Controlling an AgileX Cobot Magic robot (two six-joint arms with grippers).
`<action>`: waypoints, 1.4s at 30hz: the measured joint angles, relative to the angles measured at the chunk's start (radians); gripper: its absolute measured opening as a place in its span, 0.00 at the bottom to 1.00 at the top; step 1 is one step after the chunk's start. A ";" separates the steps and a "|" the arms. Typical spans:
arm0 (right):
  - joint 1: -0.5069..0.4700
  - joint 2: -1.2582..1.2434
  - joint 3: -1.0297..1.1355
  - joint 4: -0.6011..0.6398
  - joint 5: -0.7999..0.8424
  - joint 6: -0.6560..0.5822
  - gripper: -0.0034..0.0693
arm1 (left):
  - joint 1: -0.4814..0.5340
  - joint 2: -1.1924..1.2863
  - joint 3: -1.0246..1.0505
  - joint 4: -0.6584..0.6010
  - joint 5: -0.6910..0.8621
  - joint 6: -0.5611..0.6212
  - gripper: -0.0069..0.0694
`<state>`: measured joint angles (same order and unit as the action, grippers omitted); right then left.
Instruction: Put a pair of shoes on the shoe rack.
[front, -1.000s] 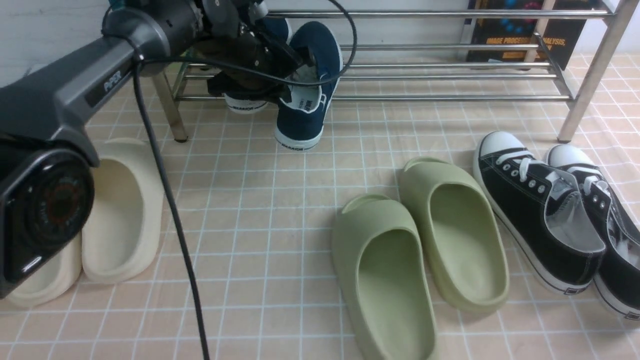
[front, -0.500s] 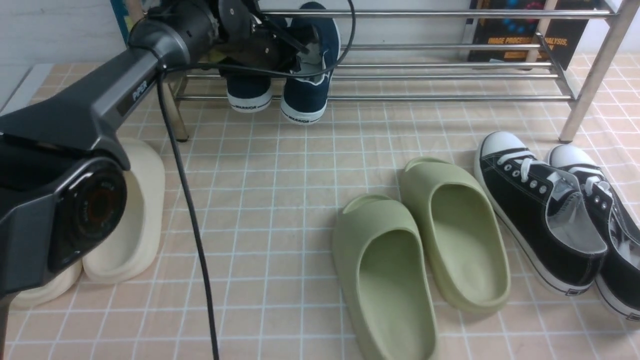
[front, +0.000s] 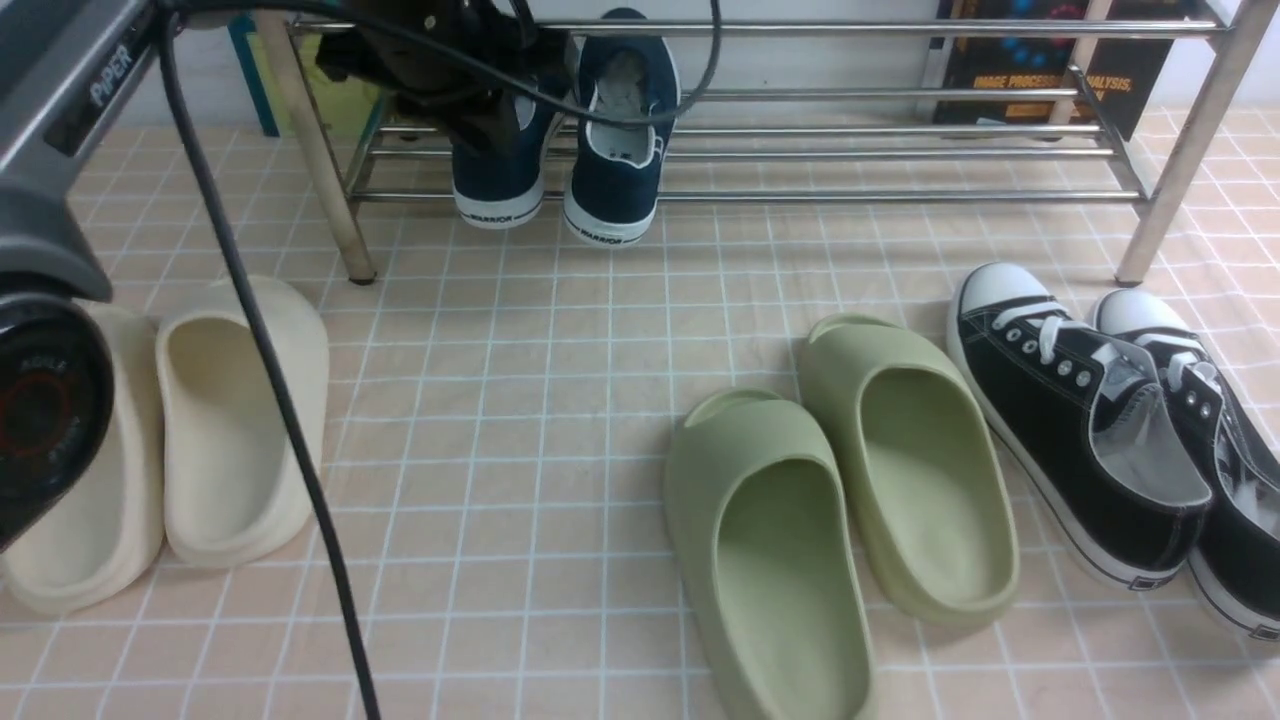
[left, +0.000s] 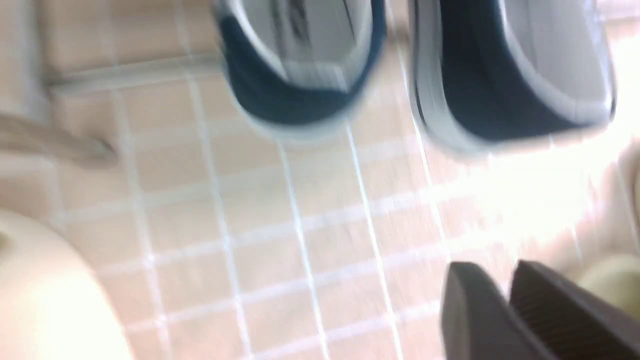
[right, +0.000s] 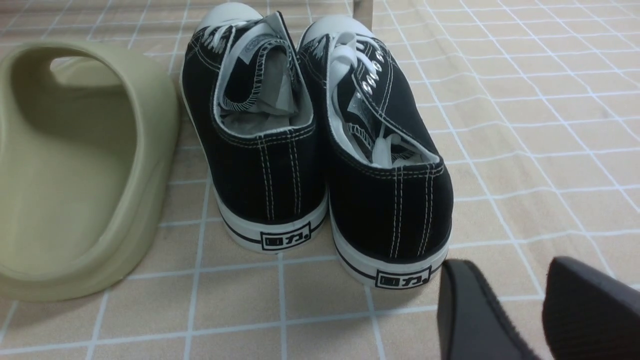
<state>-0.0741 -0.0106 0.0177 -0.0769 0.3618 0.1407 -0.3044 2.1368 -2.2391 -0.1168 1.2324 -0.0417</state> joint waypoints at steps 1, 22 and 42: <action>0.000 0.000 0.000 0.000 0.000 0.000 0.38 | -0.001 0.021 0.000 -0.024 0.002 0.010 0.19; 0.000 0.000 0.000 0.000 0.000 0.000 0.38 | -0.060 0.200 0.005 -0.007 -0.332 -0.122 0.09; 0.000 0.000 0.000 0.000 0.000 0.000 0.38 | -0.060 -0.223 0.006 0.267 -0.044 -0.065 0.11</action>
<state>-0.0741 -0.0106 0.0177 -0.0769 0.3618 0.1407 -0.3648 1.9136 -2.2335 0.1502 1.1885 -0.1063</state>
